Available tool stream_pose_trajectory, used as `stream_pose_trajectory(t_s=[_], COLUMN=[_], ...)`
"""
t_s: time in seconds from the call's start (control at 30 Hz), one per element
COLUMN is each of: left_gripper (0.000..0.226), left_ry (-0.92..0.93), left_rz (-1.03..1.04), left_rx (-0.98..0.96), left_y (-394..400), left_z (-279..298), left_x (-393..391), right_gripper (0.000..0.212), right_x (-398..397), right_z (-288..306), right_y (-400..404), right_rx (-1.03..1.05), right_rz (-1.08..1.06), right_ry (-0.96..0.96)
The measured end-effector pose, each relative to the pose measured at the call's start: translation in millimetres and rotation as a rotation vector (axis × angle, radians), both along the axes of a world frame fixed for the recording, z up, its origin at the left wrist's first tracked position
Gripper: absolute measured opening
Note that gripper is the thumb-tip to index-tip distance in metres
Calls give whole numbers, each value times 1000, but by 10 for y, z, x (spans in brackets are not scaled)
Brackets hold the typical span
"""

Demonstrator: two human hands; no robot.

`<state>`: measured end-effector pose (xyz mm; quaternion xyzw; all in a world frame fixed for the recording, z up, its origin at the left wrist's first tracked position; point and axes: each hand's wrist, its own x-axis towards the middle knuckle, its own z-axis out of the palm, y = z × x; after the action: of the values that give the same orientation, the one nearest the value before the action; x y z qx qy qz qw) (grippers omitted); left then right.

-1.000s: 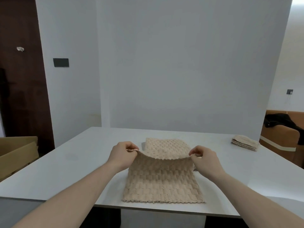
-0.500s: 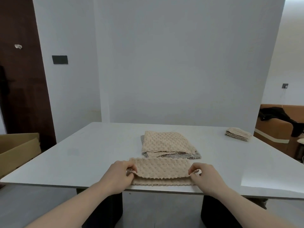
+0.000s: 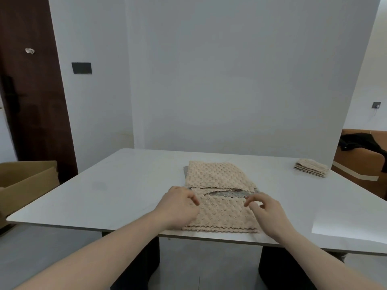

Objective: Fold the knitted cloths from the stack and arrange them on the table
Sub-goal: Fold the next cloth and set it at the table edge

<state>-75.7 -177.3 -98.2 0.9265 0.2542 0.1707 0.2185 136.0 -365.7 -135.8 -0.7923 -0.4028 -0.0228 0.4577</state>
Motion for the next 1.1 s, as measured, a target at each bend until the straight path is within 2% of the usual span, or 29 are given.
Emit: stream_pose_trajectory(t_s=[0.13,0.27,0.43,0.53,0.6,0.7,0.77,0.87,1.0,1.1], left_gripper=[49,69,76,76,78,79,74,64,63,69], left_ry=[124,195,250,340,375,411,345,181,221,213], left_rz=[-19,-32,-81,-94,-93,-128,-129,-16,172,210], left_rx=[100,158,203,247,227,178,149,170,135,71], left_y=[-23,-74,-125,-135,-120,-116,-52,198,628,750], left_z=[-112,-315,-544,-693,-718,-627,-535,-457,-560,-671], left_x=[283,496,631,648,662,642,595,426,86,-56], right_gripper=[14,43,68,76,77,78,74,62,52,32], right_x=[25,93,76,110,134,131,114,97,109,122], right_z=[-70,-237,-374,-364,-341,-349,-358,-343,-302,-281], right_y=[206,306,336,343,355,377,388,389,367,348], right_rx=[-124,-261,-433,-408,-387,-440,-471,-441,-449,-400], right_rz=[-40,-86,-144,-198,-224,-267,-295,-307,-305,-299], right_ry=[-48,-88,-148,-78,-26,-59,-87,-58,-21,39])
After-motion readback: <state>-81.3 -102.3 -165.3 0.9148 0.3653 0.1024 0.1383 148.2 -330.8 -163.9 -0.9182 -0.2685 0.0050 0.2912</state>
